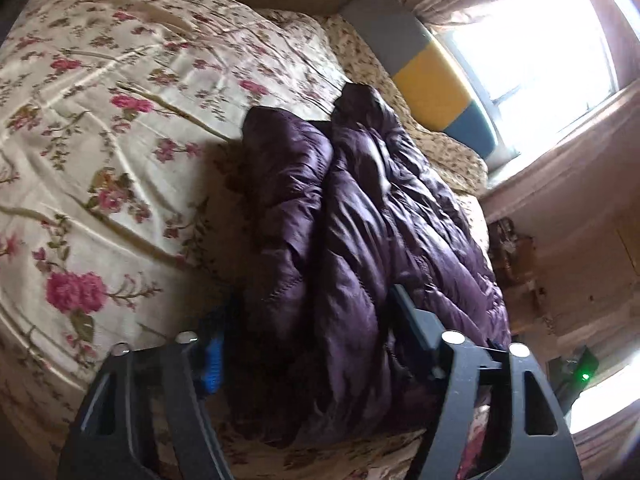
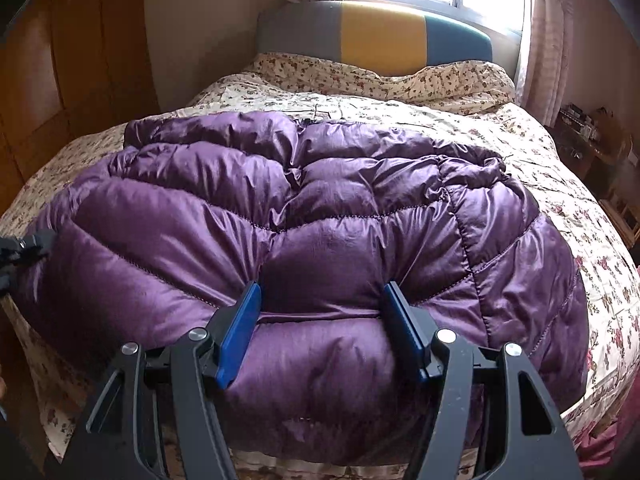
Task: Fold large clothes
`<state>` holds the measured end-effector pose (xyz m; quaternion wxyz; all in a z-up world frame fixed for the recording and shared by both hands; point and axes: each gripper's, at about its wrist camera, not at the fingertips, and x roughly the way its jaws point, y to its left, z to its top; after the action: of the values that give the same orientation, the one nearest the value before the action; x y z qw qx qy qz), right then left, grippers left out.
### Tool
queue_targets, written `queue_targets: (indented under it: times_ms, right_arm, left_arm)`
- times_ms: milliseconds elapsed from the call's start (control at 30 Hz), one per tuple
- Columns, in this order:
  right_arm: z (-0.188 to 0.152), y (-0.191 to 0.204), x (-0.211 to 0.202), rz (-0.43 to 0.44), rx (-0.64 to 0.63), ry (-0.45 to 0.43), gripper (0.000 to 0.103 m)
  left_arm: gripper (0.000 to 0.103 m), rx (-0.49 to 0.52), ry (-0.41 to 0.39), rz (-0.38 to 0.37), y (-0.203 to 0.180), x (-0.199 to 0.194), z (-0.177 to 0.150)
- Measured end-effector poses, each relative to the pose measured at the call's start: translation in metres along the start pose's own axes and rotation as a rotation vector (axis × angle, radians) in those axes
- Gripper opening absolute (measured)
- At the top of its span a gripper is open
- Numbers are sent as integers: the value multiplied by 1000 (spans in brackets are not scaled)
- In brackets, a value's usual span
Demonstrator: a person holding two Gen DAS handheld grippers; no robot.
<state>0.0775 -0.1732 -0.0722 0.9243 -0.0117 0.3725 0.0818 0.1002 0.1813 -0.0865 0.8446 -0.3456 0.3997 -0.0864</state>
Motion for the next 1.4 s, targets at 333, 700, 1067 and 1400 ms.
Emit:
queue_targets:
  times_ms: [333, 700, 1067, 1400]
  right_arm:
    - [-5, -4, 3, 14, 6, 5, 63]
    - [-4, -8, 6, 30, 18, 11, 63]
    - [8, -31, 0, 89, 60, 41, 61]
    - [14, -53, -27, 90, 77, 38, 55]
  left_arm:
    - [33, 216, -52, 91, -57, -12, -4]
    - [29, 356, -106, 86, -109, -33, -4]
    - [29, 438, -108, 14, -157, -33, -1]
    - [29, 524, -56, -97, -214, -5, -1]
